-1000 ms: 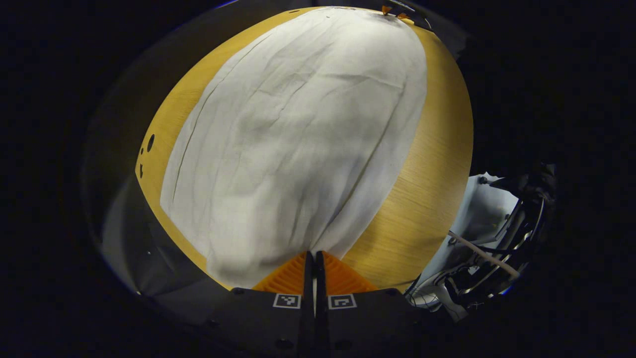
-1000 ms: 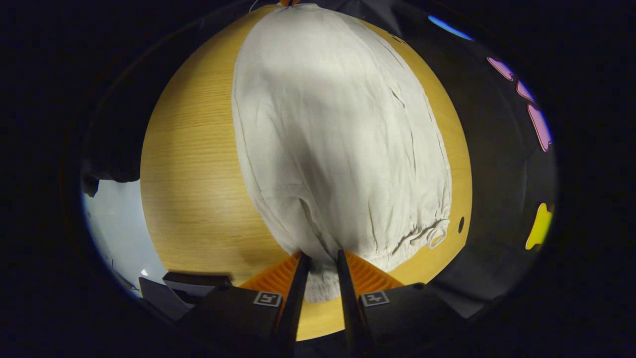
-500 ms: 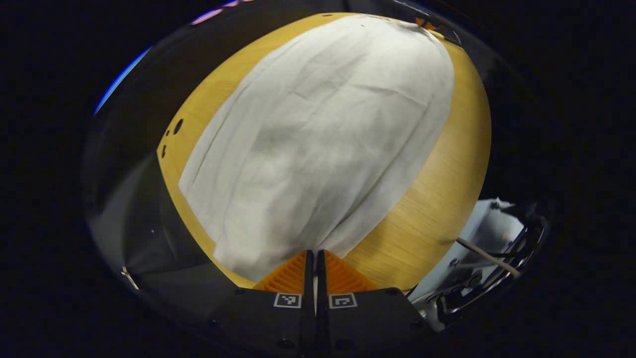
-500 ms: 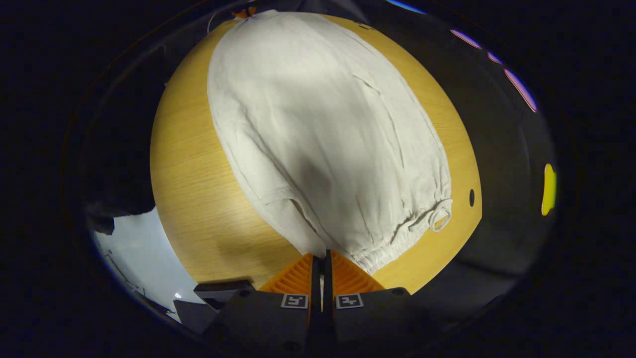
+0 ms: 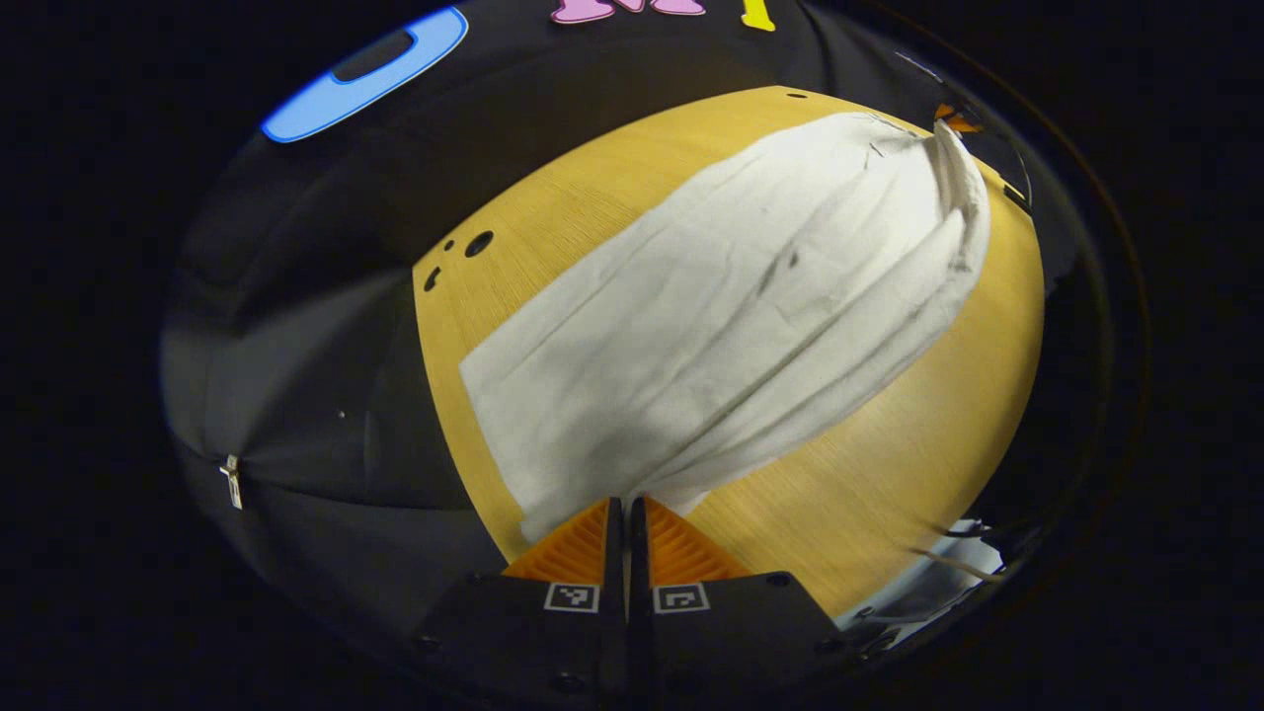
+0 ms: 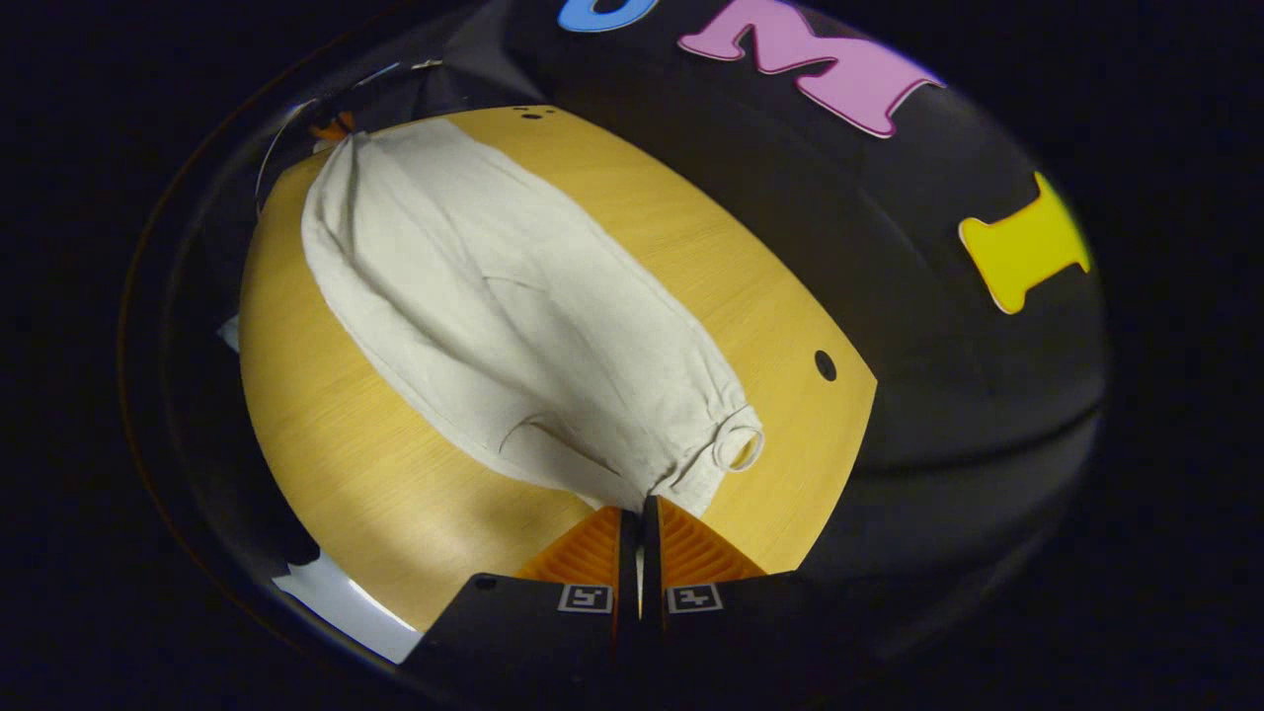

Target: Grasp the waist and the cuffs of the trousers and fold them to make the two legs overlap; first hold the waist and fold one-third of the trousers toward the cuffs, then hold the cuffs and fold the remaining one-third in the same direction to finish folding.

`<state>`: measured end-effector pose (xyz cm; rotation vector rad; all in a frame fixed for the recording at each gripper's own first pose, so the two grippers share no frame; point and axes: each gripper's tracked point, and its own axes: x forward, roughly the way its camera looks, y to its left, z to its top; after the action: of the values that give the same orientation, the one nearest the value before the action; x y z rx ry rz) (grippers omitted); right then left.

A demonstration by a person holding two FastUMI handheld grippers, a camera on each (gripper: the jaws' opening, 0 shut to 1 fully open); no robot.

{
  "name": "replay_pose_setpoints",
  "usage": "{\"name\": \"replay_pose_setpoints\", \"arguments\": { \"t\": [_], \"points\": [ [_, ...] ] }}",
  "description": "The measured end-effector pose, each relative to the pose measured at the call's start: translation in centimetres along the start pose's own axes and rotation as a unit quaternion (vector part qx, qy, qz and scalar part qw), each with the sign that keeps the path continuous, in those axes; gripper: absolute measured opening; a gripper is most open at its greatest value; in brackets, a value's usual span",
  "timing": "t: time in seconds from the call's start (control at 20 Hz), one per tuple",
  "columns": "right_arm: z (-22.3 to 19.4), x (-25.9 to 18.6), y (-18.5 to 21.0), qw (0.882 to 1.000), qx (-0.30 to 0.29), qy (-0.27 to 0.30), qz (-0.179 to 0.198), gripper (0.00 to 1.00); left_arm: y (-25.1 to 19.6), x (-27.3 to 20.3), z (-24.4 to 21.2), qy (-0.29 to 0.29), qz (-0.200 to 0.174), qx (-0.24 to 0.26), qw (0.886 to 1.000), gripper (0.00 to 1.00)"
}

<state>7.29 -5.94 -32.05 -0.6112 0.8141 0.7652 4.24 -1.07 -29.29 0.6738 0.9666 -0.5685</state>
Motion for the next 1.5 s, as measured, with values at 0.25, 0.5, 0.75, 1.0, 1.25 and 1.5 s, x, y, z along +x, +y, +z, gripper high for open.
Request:
{"name": "replay_pose_setpoints", "arguments": {
  "t": [0.25, 0.5, 0.75, 1.0, 1.25, 1.5],
  "points": [
    [2.3, 1.6, -3.5, 0.996, 0.084, -0.018, -0.036, 0.05, 3.3, 2.6, 2.7, -0.006, 0.016, -0.064, 0.998, 0.05],
    [3.6, 5.0, -4.9, 0.992, 0.115, -0.01, -0.045, 0.05, 5.6, 4.2, 6.0, -0.015, 0.028, -0.101, 0.994, 0.05],
    [3.1, 8.6, -6.1, 0.984, 0.173, 0.015, -0.039, 0.05, 7.3, 7.7, 6.3, 0.013, 0.034, -0.155, 0.987, 0.05],
    [1.9, 12.6, -6.2, 0.972, 0.229, 0.053, -0.028, 0.05, 8.0, 11.1, 4.4, 0.063, 0.043, -0.172, 0.982, 0.05],
    [1.6, 15.7, -6.2, 0.938, 0.338, 0.076, -0.02, 0.06, 7.8, 12.0, 4.2, 0.076, 0.05, -0.17, 0.981, 0.06],
    [4.8, 15.6, -7.4, 0.87, 0.494, 0.003, 0.005, 0.51, 8.3, 11.5, 4.4, 0.066, 0.062, -0.171, 0.981, 0.33]
  ]
}}
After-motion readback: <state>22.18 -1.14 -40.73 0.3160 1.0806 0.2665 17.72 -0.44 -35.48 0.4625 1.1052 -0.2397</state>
